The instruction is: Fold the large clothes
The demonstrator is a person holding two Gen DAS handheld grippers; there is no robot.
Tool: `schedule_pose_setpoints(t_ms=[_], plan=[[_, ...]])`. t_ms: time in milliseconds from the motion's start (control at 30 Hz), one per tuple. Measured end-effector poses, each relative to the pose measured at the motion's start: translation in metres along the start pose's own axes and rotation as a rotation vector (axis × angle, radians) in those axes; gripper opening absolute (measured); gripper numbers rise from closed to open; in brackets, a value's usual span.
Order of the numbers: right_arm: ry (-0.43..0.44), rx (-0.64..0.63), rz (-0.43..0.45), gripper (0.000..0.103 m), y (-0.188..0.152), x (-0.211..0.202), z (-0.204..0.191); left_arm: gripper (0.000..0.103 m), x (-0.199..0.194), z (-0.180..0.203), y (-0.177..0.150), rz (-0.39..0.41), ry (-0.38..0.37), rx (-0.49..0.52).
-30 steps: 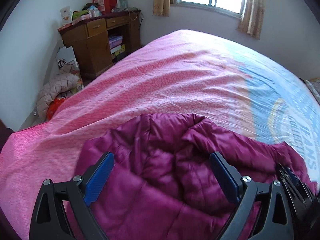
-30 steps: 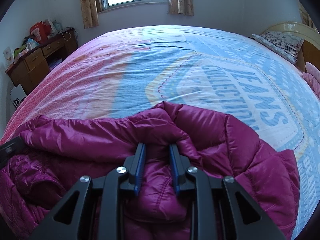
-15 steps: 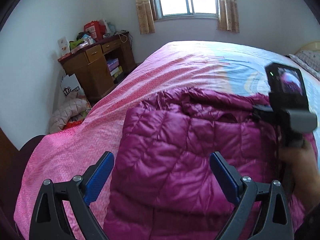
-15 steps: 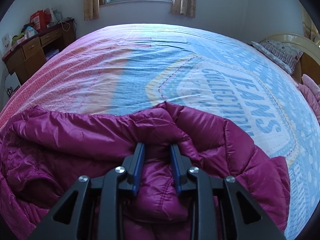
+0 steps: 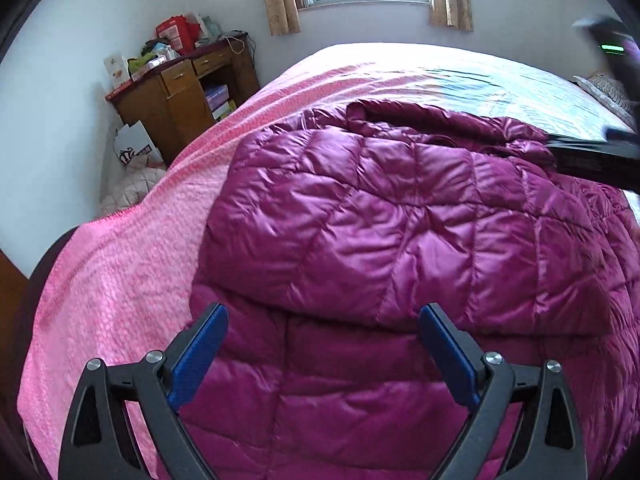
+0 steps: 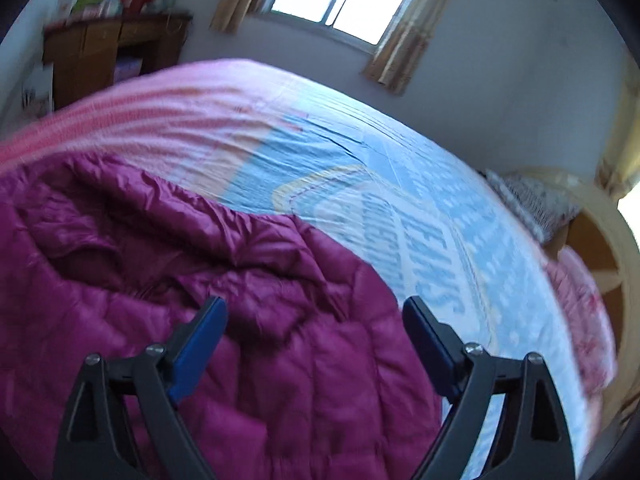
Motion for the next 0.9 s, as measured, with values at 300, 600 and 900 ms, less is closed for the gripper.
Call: schedule_pose_setpoints(t_ms=[300, 600, 900], plan=[[0.26, 0.305, -0.033, 0.091, -0.094, -0.087, 0.054, 0.097, -0.006, 0.013, -0.025, -0.003, 0.006, 0.005], [0.298, 0.38, -0.01, 0.089, -0.166, -0.141, 0.093, 0.097, -0.036, 0.016, -0.054, 0.061, 0.016, 0.051], [0.318, 0.381, 0.056, 0.089, -0.211, -0.211, 0.159, 0.097, -0.081, 0.012, -0.096, 0.114, -0.082, 0.072]])
Point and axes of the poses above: each gripper's, at about its wrist camera, not at the fingertips, and x roughly the way its jaws point, z to its right, y to its top, the point moved 9 cm from there along x, roughly the way its jaws point, and after that the axes turned 8 degrees about x, right-handed, at the moved point
